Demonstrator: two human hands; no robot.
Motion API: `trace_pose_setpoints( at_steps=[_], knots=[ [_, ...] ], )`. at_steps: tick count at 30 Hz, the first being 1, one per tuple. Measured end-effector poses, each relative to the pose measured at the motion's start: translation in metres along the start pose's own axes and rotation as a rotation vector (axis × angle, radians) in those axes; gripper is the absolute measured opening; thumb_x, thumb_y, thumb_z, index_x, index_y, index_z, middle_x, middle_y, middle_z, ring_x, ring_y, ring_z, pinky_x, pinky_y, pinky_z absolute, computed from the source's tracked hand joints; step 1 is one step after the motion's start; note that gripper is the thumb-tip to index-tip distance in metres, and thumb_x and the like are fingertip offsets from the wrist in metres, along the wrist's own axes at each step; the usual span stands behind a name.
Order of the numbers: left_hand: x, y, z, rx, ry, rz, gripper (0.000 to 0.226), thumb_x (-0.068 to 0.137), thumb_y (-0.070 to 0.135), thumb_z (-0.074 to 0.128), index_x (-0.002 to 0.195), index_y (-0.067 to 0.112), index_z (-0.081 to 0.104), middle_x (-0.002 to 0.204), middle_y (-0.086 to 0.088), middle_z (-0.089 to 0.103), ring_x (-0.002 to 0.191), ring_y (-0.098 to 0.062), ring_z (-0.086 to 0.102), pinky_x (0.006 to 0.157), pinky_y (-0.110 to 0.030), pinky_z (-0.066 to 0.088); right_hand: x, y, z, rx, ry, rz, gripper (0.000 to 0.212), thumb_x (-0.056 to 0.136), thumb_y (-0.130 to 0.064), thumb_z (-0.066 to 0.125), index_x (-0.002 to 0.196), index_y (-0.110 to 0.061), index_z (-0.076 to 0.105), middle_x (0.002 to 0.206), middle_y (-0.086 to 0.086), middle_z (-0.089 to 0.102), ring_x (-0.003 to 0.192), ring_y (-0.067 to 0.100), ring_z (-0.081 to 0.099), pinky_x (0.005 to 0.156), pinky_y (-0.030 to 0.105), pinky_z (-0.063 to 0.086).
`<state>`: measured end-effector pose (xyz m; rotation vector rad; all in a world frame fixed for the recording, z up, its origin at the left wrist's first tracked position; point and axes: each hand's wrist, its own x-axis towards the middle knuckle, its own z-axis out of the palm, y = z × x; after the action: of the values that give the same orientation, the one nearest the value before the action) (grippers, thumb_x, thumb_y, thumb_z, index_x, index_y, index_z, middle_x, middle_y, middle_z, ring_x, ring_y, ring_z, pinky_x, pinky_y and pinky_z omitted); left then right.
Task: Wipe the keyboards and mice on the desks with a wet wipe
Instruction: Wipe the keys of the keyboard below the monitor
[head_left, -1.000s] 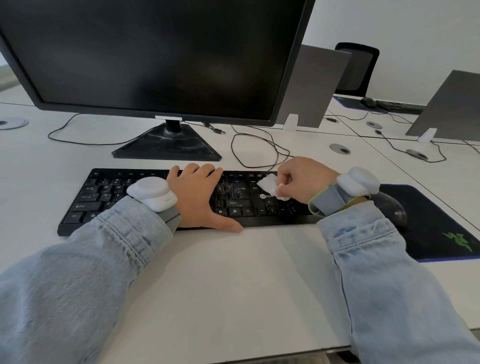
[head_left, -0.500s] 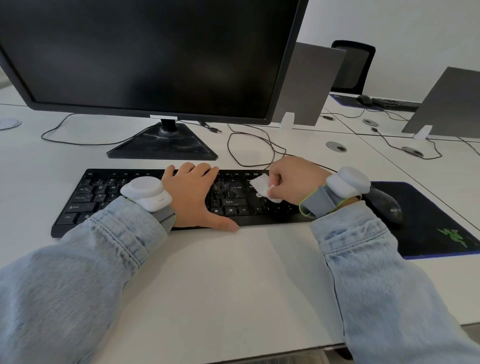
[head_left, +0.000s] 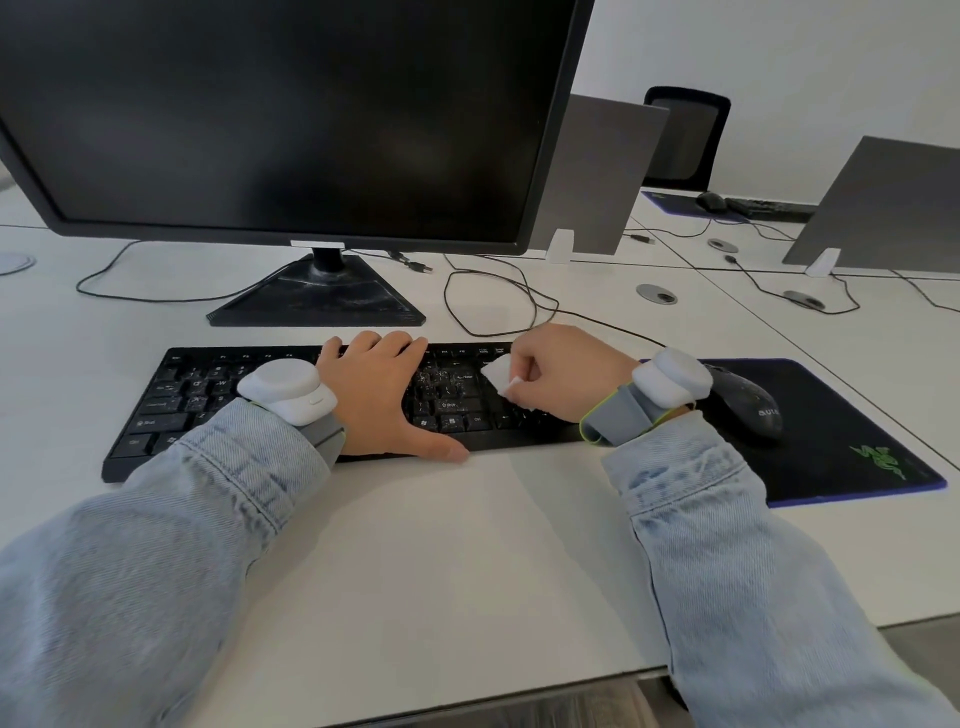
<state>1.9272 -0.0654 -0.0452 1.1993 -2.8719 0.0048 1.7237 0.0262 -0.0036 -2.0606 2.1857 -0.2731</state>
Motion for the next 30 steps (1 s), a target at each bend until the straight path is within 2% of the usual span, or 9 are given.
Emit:
trace_pose_setpoints(
  at_steps=[4,7,9,15,18,21,24,26,30],
  knots=[
    [0.000,0.000,0.000,0.000,-0.008,-0.003,0.146,0.036,0.108,0.020,0.156,0.025,0.021,0.154,0.012,0.030,0.141,-0.020,0.030,0.118,-0.047,0.022,-0.002,0.008,0.000,-0.018,-0.002,0.030,0.010,0.084,-0.021,0.060,0.079,-0.015,0.065,0.072,-0.011,0.055,0.073,0.013,0.054,0.060,0.024,0.038],
    [0.000,0.000,0.000,0.004,-0.014,-0.002,0.146,0.036,0.108,0.020,0.156,0.025,0.019,0.155,0.011,0.030,0.142,-0.020,0.029,0.118,-0.047,0.021,0.001,0.012,0.004,-0.041,0.082,0.049,0.009,0.085,-0.019,0.057,0.082,-0.017,0.064,0.080,-0.008,0.055,0.080,0.014,0.053,0.066,0.025,0.037],
    [0.001,0.000,0.000,0.003,-0.014,-0.001,0.146,0.036,0.108,0.020,0.156,0.025,0.020,0.155,0.011,0.030,0.141,-0.020,0.030,0.118,-0.047,0.021,0.003,0.010,0.008,0.029,0.085,0.035,0.007,0.085,-0.022,0.060,0.087,-0.021,0.066,0.076,-0.013,0.052,0.079,0.013,0.053,0.068,0.025,0.040],
    [0.001,-0.001,0.000,0.001,-0.018,0.002,0.146,0.036,0.108,0.020,0.156,0.025,0.020,0.155,0.011,0.029,0.142,-0.020,0.029,0.119,-0.048,0.021,-0.001,0.014,0.002,0.051,0.040,0.046,0.015,0.085,-0.023,0.061,0.098,-0.017,0.067,0.072,-0.015,0.049,0.073,0.009,0.049,0.058,0.015,0.035],
    [0.001,0.000,0.000,-0.001,-0.023,0.002,0.146,0.037,0.108,0.021,0.156,0.024,0.020,0.156,0.011,0.029,0.143,-0.021,0.028,0.119,-0.049,0.021,-0.003,0.015,-0.002,-0.026,0.083,0.032,0.015,0.085,-0.022,0.061,0.093,-0.014,0.071,0.075,-0.011,0.056,0.079,0.014,0.055,0.061,0.021,0.039],
    [0.000,0.000,-0.001,-0.013,-0.038,-0.003,0.147,0.036,0.107,0.022,0.158,0.023,0.017,0.158,0.010,0.027,0.144,-0.022,0.026,0.120,-0.050,0.019,-0.003,0.006,-0.002,0.119,0.154,-0.022,0.006,0.082,-0.026,0.066,0.081,-0.020,0.069,0.075,-0.009,0.063,0.075,0.012,0.059,0.065,0.022,0.044],
    [0.000,0.001,-0.001,-0.008,-0.031,-0.005,0.148,0.035,0.106,0.021,0.158,0.023,0.017,0.159,0.009,0.027,0.145,-0.022,0.026,0.120,-0.051,0.019,-0.003,-0.003,0.003,0.108,0.061,-0.060,0.010,0.081,-0.027,0.067,0.079,-0.019,0.070,0.073,-0.011,0.063,0.074,0.011,0.061,0.068,0.026,0.048],
    [0.000,0.001,-0.002,-0.008,-0.030,-0.009,0.148,0.035,0.106,0.021,0.158,0.023,0.017,0.159,0.008,0.027,0.145,-0.022,0.026,0.120,-0.053,0.019,-0.001,0.001,0.005,0.037,0.038,-0.038,0.012,0.082,-0.026,0.065,0.080,-0.016,0.072,0.070,-0.013,0.059,0.073,0.013,0.060,0.067,0.028,0.047],
    [0.000,0.000,0.000,-0.006,-0.022,-0.004,0.148,0.035,0.106,0.019,0.157,0.023,0.018,0.158,0.008,0.028,0.144,-0.022,0.027,0.120,-0.053,0.019,0.001,0.019,0.004,-0.002,0.136,0.020,0.012,0.082,-0.026,0.063,0.076,-0.015,0.066,0.076,-0.010,0.059,0.074,0.011,0.056,0.064,0.023,0.042]
  ],
)
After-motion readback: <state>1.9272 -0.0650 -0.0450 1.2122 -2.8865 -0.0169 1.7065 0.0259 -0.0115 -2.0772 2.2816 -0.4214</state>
